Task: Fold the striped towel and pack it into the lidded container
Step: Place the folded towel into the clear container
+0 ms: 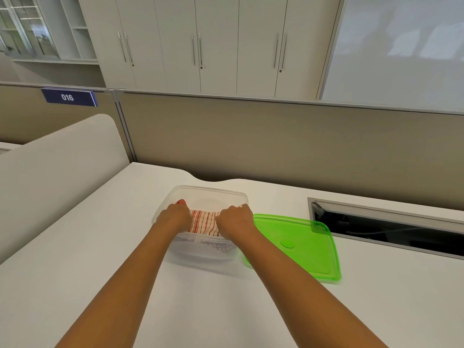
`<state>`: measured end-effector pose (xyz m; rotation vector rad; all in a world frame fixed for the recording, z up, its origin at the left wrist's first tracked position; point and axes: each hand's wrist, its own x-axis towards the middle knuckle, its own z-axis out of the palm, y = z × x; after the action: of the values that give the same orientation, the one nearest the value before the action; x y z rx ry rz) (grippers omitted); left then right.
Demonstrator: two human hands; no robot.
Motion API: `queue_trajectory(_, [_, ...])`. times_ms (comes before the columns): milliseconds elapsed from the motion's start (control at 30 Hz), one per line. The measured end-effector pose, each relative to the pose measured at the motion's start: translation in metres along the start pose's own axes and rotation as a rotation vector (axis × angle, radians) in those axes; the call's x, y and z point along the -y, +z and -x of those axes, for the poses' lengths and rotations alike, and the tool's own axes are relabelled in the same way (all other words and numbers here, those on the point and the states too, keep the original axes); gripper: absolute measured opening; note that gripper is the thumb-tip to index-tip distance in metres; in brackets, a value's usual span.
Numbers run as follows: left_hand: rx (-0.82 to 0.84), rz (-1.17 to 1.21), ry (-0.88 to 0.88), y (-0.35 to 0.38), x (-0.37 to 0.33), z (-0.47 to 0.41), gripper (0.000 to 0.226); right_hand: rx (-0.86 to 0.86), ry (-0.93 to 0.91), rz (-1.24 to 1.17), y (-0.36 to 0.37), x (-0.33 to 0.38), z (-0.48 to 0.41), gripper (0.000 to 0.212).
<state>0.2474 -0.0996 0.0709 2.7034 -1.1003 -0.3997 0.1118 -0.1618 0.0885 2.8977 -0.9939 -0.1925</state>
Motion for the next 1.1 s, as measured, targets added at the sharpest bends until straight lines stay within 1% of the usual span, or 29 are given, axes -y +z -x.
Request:
queue_trajectory(133, [0.084, -0.031, 0.004, 0.002, 0.002, -0.003, 0.021, 0.048, 0.010, 0.008, 0.003, 0.000, -0.005, 0.031])
queue_trajectory(200, [0.052, -0.027, 0.011, 0.004, 0.001, -0.004, 0.022, 0.024, 0.029, -0.035, 0.002, 0.000, -0.004, 0.029])
queue_trajectory(233, [0.005, -0.026, 0.020, 0.004, -0.001, -0.003, 0.023, -0.008, 0.034, -0.066, 0.000, 0.000, -0.003, 0.029])
queue_trajectory(267, [-0.057, -0.027, 0.035, 0.003, -0.002, -0.002, 0.024, -0.059, 0.039, -0.111, -0.002, -0.001, -0.001, 0.029])
queue_trajectory(333, [-0.188, -0.018, 0.077, 0.001, -0.004, 0.004, 0.027, -0.214, 0.058, -0.250, -0.007, -0.005, 0.004, 0.030])
queue_trajectory(433, [-0.303, 0.069, 0.130, -0.002, -0.003, 0.014, 0.029, -0.449, 0.096, -0.445, -0.010, -0.021, 0.018, 0.034])
queue_trajectory(500, [-0.340, 0.129, 0.152, -0.002, -0.002, 0.023, 0.030, -0.541, 0.125, -0.502, -0.006, -0.037, 0.035, 0.032])
queue_trajectory(567, [-0.376, 0.175, 0.164, 0.000, -0.001, 0.030, 0.030, -0.579, 0.150, -0.518, 0.005, -0.054, 0.052, 0.028])
queue_trajectory(667, [-0.400, 0.237, 0.196, 0.007, -0.002, 0.048, 0.027, -0.544, 0.210, -0.505, 0.029, -0.077, 0.084, 0.026])
queue_trajectory(800, [-0.451, 0.340, 0.236, 0.018, -0.003, 0.070, 0.023, -0.423, 0.286, -0.471, 0.065, -0.096, 0.115, 0.027])
queue_trajectory(967, [-0.513, 0.365, 0.282, 0.024, -0.006, 0.091, 0.024, -0.291, 0.297, -0.366, 0.098, -0.106, 0.143, 0.033])
queue_trajectory(1100, [-0.538, 0.376, 0.304, 0.025, -0.008, 0.104, 0.023, -0.273, 0.305, -0.341, 0.110, -0.107, 0.157, 0.032])
